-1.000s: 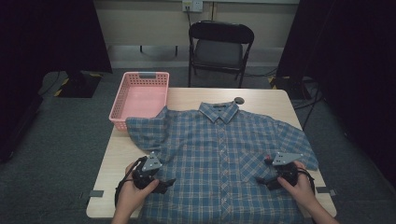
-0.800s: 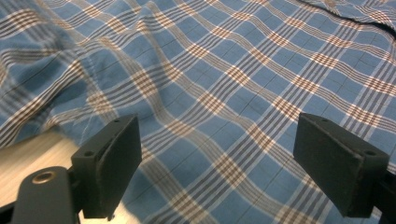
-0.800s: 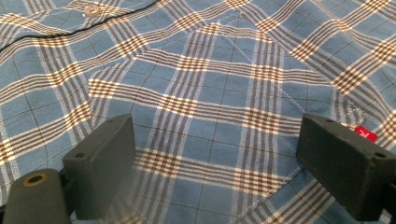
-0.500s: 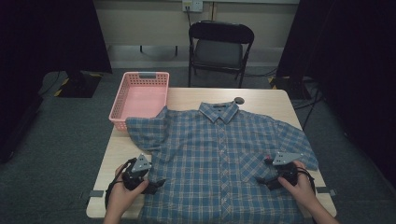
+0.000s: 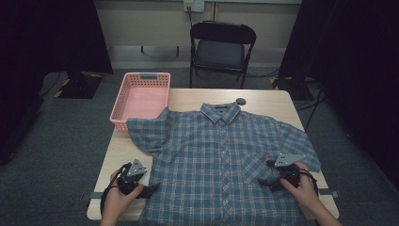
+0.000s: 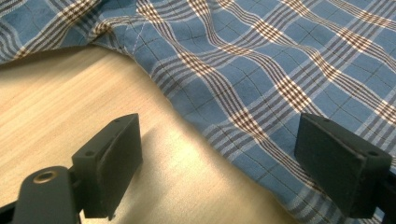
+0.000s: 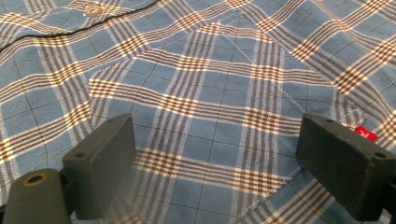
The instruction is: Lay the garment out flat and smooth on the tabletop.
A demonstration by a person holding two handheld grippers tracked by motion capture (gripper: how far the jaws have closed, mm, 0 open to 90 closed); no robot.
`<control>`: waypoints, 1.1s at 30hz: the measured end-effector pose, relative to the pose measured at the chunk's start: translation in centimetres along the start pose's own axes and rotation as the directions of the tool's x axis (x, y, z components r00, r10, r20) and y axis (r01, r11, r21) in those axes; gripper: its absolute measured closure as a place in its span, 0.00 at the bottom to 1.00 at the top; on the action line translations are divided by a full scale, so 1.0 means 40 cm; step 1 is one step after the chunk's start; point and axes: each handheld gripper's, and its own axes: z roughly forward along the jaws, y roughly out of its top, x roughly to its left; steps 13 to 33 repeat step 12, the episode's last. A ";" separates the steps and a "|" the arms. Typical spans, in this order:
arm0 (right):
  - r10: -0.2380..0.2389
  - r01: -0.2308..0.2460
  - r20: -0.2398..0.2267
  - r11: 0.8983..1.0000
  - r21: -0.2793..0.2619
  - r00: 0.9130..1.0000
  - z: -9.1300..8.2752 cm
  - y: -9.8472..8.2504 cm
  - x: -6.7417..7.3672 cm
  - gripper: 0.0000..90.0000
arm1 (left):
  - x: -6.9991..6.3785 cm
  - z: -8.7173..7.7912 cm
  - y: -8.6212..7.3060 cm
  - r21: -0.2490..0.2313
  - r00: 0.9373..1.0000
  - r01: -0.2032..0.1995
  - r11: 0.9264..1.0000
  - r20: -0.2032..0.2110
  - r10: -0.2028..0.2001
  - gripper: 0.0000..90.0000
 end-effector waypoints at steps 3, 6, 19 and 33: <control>0.000 0.000 0.000 1.000 0.000 1.000 0.000 0.000 0.000 0.12 | 0.005 0.005 -0.007 -0.025 1.000 0.003 1.000 0.002 -0.003 0.11; 0.000 0.000 0.000 1.000 0.000 1.000 0.000 0.000 0.000 0.12 | 0.005 0.006 -0.007 -0.024 1.000 0.001 1.000 0.002 -0.001 0.10; 0.000 0.000 0.000 1.000 0.000 1.000 0.000 0.000 0.000 0.12 | 0.006 0.007 -0.007 -0.024 1.000 0.005 1.000 0.002 -0.005 0.09; 0.000 0.000 0.000 1.000 0.000 1.000 0.000 0.000 0.000 0.12 | 0.006 0.007 -0.007 -0.024 1.000 0.005 1.000 0.002 -0.005 0.09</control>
